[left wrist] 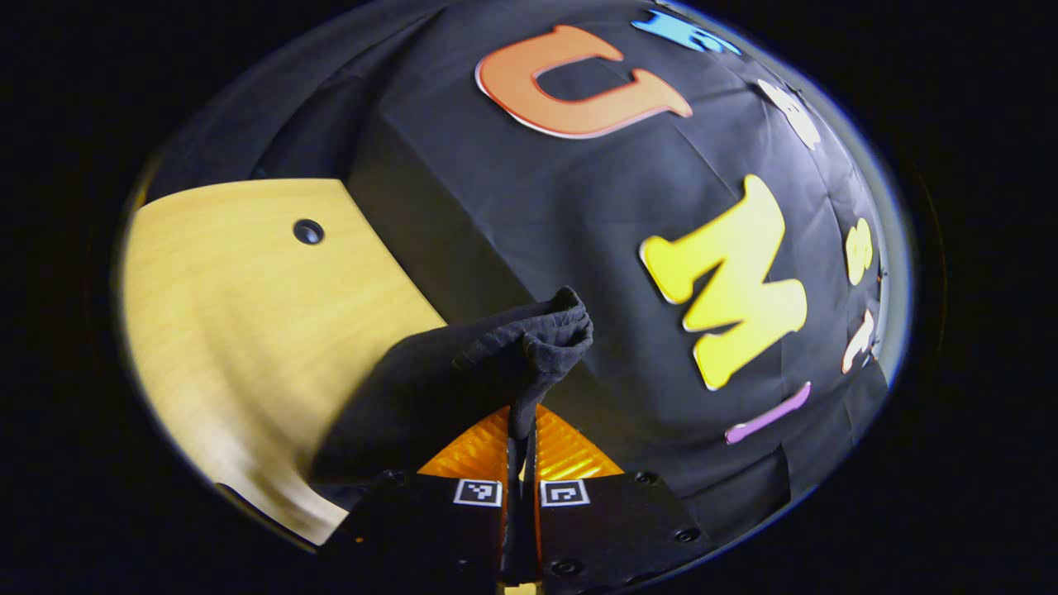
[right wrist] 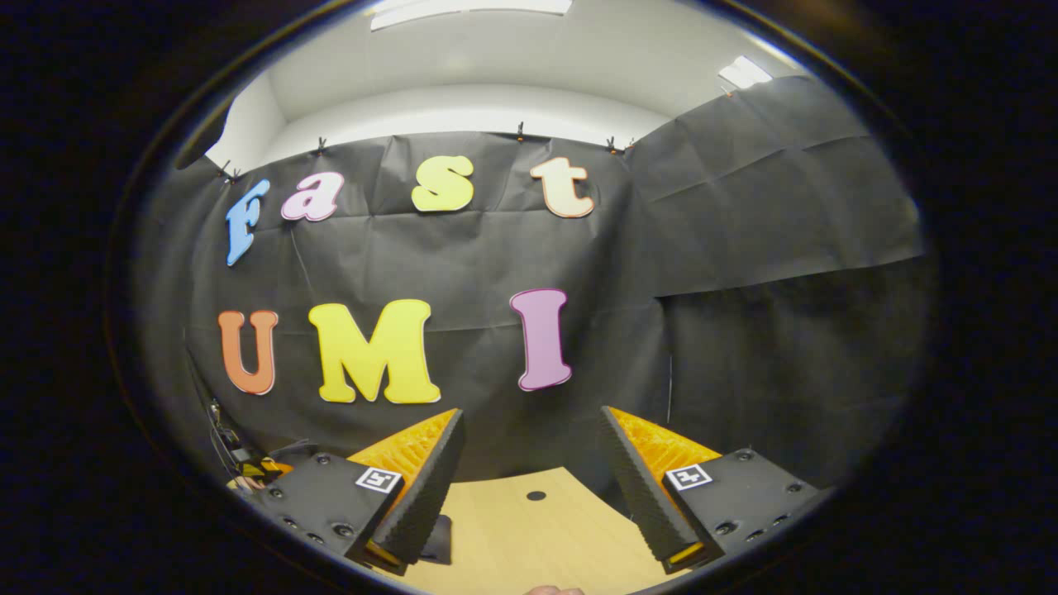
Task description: Grasp the waist and the cuffs of the jeans and fold them to make the two legs overlap; first hold the waist and fold one-third of the jeans toward the cuffs, then hold the cuffs and fold the remaining one-third in the same direction to finish folding.
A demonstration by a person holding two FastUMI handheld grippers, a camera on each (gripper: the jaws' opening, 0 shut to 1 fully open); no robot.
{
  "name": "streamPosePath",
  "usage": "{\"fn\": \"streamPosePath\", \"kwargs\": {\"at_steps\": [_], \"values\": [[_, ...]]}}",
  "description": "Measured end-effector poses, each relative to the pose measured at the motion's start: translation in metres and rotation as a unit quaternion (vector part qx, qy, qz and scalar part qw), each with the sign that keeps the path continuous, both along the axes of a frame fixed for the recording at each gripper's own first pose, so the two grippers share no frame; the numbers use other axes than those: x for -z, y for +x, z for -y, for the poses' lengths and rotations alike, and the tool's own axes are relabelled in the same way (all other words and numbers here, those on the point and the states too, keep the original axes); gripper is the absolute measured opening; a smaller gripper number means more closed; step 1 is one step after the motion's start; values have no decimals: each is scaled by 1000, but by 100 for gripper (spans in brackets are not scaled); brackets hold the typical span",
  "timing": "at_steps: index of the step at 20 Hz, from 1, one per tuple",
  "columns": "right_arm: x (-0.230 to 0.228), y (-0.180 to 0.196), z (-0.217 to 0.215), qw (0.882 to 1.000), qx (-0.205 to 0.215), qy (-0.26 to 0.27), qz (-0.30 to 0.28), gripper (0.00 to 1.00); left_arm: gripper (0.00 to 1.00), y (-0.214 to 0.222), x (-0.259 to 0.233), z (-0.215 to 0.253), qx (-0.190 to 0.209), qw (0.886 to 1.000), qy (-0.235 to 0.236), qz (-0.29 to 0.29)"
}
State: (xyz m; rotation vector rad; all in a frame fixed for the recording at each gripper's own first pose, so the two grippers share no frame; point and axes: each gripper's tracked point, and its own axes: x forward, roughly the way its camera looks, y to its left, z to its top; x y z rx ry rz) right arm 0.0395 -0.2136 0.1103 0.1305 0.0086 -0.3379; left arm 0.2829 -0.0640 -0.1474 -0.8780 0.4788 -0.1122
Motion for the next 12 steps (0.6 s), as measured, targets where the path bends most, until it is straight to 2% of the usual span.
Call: {"fn": "streamPosePath", "kwargs": {"at_steps": [3, 4, 7, 12], "values": [[0, -19, 18, 1000, 22, -3, -3, 96, 3, -12, 16, 55, 43, 999, 11, -10], [-1, -26, 23, 1000, 30, -3, -5, 100, 3, -18, 28, 71, 56, 998, 16, -20], [5, -45, 42, 998, 57, -10, -13, 100, 3, -40, 72, 113, 86, 994, 24, -60], [8, -69, 64, 995, 91, -5, -31, 100, 3, -70, 138, 134, 112, 982, 113, -106]]}}
